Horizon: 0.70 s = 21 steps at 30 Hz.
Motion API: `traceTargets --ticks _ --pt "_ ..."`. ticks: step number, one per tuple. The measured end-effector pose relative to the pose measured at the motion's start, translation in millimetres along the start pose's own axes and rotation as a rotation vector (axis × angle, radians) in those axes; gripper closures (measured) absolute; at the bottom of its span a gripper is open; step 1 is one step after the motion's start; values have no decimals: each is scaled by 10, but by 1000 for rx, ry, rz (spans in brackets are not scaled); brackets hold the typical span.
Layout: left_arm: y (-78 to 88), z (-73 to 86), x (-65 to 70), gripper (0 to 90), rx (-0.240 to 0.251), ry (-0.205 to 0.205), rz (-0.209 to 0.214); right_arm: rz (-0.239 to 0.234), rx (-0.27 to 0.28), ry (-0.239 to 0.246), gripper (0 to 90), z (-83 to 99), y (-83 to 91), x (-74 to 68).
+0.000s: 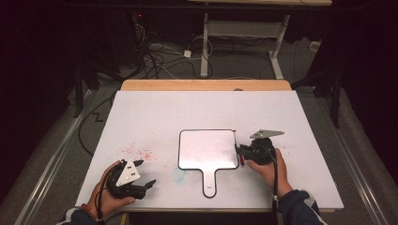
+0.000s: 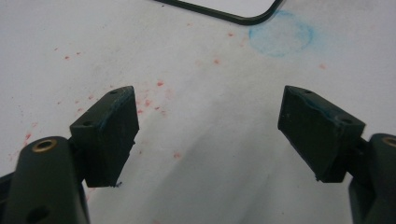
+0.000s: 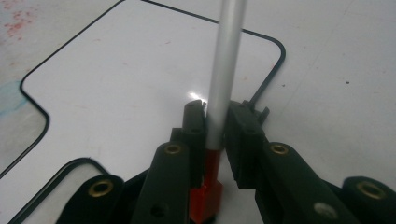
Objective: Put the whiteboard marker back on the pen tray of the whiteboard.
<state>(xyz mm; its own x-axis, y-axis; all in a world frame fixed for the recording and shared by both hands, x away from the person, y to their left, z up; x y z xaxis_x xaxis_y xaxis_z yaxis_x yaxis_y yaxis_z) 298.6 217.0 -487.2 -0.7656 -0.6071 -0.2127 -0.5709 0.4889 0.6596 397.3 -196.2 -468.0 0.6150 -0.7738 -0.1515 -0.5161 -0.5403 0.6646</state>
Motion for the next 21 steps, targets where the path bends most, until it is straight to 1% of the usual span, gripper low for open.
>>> traceTargets --ticks 2,4,6,11,14,16,17,18,19,20,21 --pt "-8 -2 8 195 -5 -3 3 25 5 -20 804 2 -68 18" --pt "-13 -1 17 195 -10 -8 5 34 10 -35 813 10 -127 34" --pt "-14 1 19 195 -11 -8 7 54 9 -34 815 19 -164 29" --pt "-16 -1 15 195 -10 -3 7 79 -1 3 806 21 -193 -6" --pt "-20 -1 20 195 -13 -6 7 104 5 44 746 -1 -192 -23" --pt "-20 -2 15 195 -13 -4 7 110 26 83 741 -33 -178 -41" --pt "-20 -3 13 195 -12 -3 7 124 27 111 767 -58 -176 -45" --pt "-21 -5 10 195 -11 -2 7 123 34 136 791 -85 -176 -47" --pt "-21 -5 11 195 -11 -2 7 135 40 155 808 -111 -177 -48" --pt "-21 -5 12 195 -11 -3 8 144 43 176 859 -132 -181 -53" --pt "-19 -4 12 195 -11 -5 7 123 54 204 882 -150 -189 -62"
Point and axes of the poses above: each handheld gripper's, and its own axes: y roughly backward along the jaws, z roughly out of its underside, x roughly to its right, the point moved 2 cm from there along -y, roughly forward along the jaws, and after that the axes turned 1 degree about -z, right-handed, at the moved point
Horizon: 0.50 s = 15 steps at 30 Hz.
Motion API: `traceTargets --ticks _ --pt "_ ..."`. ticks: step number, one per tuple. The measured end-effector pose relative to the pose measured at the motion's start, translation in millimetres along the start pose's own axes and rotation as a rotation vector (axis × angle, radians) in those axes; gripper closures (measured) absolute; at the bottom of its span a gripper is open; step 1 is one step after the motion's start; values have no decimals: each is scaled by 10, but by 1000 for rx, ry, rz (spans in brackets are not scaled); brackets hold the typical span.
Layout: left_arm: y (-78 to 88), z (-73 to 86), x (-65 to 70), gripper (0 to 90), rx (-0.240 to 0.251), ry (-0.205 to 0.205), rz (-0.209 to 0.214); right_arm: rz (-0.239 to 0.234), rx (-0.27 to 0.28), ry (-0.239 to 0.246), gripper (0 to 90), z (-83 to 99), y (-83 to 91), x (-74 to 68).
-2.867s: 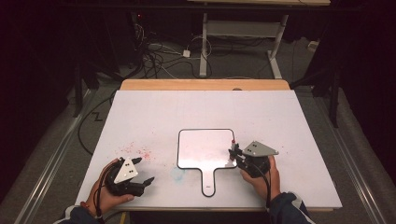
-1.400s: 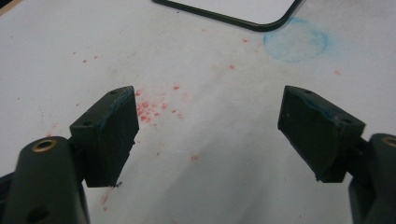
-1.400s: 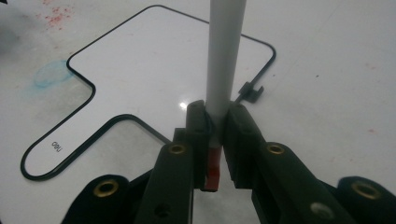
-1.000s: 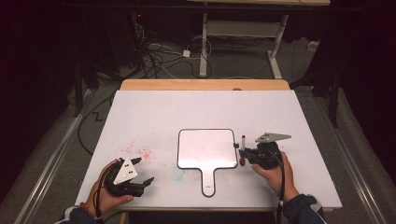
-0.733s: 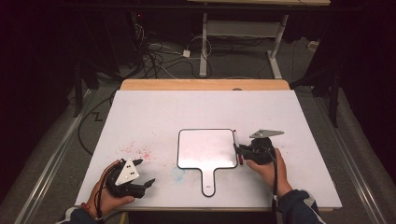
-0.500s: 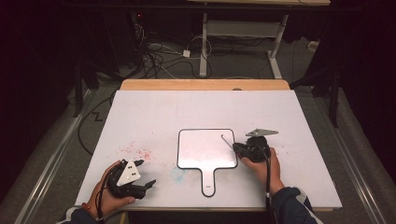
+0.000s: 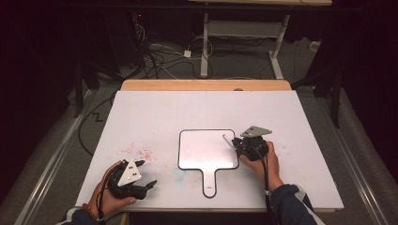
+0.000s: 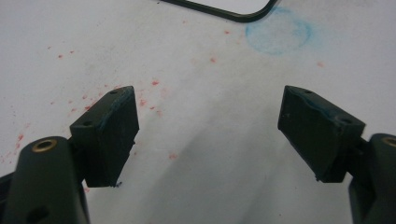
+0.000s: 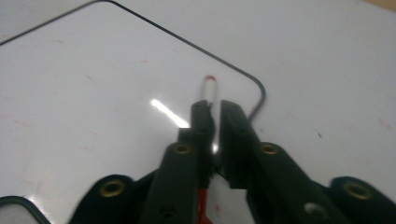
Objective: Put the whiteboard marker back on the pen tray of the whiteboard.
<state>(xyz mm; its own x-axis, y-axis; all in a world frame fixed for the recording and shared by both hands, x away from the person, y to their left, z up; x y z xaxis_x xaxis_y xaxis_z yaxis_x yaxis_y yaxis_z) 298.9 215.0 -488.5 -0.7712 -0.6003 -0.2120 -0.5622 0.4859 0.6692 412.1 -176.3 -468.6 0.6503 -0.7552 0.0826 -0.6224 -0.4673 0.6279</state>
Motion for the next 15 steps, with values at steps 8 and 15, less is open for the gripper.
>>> traceTargets --ticks 8,15 --pt "33 -3 -9 195 12 7 -9 -51 -84 101 900 -36 -193 -103" --pt "42 -6 -12 195 15 7 -12 -42 -95 18 889 24 -175 30"
Point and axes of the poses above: each handheld gripper's, and its own axes: y roughly backward along the jaws, z roughly out of its underside, x roughly to its right, the point moved 2 cm from there along -y, roughly forward along the jaws, and after that the axes turned 1 degree about -z, right-handed, at the moved point
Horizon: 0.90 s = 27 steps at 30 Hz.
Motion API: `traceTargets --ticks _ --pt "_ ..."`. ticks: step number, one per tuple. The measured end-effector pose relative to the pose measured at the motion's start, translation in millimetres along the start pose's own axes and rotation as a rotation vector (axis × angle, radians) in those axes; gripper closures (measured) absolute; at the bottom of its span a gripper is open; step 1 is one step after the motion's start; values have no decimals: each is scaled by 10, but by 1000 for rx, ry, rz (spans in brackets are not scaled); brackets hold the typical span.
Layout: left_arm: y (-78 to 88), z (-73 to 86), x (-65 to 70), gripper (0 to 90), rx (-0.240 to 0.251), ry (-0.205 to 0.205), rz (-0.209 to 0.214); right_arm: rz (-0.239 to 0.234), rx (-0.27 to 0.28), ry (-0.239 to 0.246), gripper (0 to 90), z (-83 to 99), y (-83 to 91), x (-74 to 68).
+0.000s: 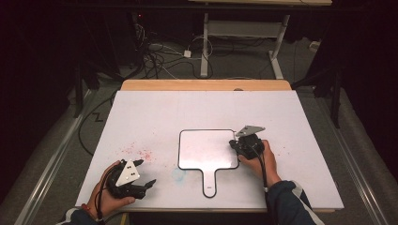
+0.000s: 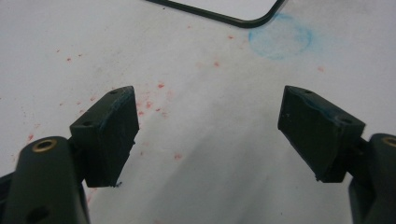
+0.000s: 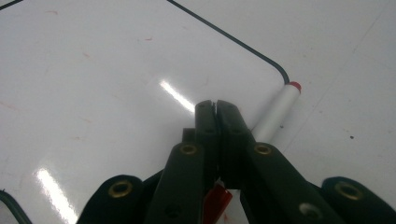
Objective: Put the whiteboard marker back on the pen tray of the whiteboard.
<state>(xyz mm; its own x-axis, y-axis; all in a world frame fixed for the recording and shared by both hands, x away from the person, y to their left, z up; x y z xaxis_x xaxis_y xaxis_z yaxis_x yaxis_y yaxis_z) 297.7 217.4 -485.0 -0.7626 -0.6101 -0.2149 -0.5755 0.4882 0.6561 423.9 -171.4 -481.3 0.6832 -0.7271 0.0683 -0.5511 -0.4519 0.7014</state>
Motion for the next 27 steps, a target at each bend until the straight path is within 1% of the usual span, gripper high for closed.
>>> traceTargets --ticks 5,7,9,10,11,14,22,25,27 --pt "0 -1 1 195 1 0 2 3 0 -12 885 14 2 17" --pt "-2 -2 3 195 0 -1 3 -5 5 -26 879 20 5 21" --pt "-3 -1 5 195 0 -2 5 1 10 -22 878 17 17 26" --pt "-4 -1 5 195 -1 -2 6 7 17 -27 888 14 27 26" --pt "-5 0 5 195 -2 -2 6 7 21 -18 896 12 32 31" --pt "-6 -1 4 195 -1 0 7 7 20 -20 900 19 38 44" --pt "-12 0 10 195 -4 -4 12 -9 30 -44 893 31 36 58" --pt "-10 -2 3 195 0 0 7 -5 49 -35 884 17 72 50" --pt "-10 -7 -2 195 2 3 4 -5 72 -29 874 0 115 41"
Point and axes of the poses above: each handheld gripper's, and its own axes: y roughly backward along the jaws, z roughly out of its underside, x roughly to its right, the point moved 2 cm from there along -y, roughly forward along the jaws, and after that the axes turned 1 degree about -z, right-handed, at the moved point
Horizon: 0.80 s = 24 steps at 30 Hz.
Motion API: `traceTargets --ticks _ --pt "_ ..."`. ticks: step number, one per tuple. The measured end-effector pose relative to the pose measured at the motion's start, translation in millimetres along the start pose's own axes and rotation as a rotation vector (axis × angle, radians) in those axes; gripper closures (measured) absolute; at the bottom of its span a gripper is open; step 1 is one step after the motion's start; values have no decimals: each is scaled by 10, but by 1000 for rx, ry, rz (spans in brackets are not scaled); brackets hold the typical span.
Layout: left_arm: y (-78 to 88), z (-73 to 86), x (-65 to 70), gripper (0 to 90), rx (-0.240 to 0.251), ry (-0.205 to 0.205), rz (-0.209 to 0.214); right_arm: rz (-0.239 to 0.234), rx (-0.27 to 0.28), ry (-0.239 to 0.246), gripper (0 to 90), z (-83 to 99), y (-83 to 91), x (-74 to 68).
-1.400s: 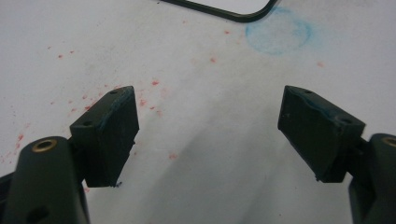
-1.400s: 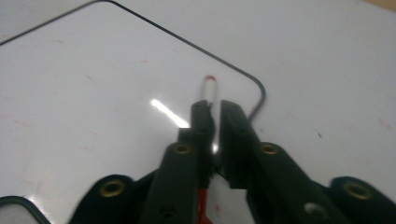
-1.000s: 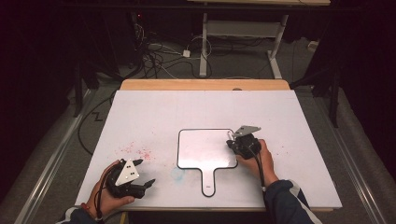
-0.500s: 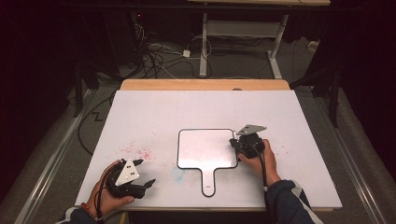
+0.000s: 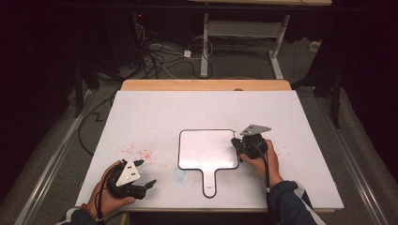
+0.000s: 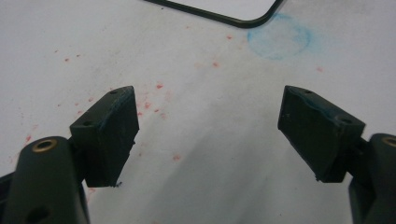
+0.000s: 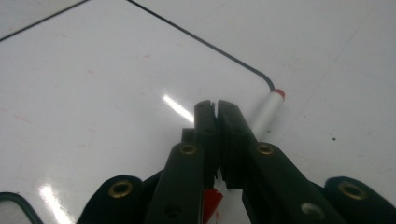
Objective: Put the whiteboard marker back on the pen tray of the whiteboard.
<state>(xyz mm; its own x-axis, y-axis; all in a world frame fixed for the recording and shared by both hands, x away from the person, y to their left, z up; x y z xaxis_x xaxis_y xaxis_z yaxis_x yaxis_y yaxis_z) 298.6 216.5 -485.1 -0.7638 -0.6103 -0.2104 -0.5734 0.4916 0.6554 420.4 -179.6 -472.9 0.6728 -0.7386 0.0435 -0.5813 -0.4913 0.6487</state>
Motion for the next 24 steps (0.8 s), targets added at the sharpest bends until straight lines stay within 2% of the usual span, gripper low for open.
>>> traceTargets --ticks 8,14,24 --pt "-12 -14 -16 195 1 8 -10 6 119 59 814 -79 263 -36" --pt "-12 -19 -25 195 2 8 -16 35 164 96 760 -79 462 -47" --pt "-11 -24 -22 195 0 3 -25 82 223 124 525 1 747 -98"
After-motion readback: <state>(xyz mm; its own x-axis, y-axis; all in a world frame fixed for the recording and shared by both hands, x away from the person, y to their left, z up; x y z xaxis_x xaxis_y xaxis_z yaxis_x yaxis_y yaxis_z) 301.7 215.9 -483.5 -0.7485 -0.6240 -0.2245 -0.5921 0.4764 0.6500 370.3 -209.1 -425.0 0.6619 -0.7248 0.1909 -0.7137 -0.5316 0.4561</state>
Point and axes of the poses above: each handheld gripper's, and its own axes: y roughly backward along the jaws, z roughly out of its underside, x roughly to its right, the point moved 2 cm from there along -y, roughly forward along the jaws, and after that the axes turned 1 degree about -z, right-handed, at the moved point
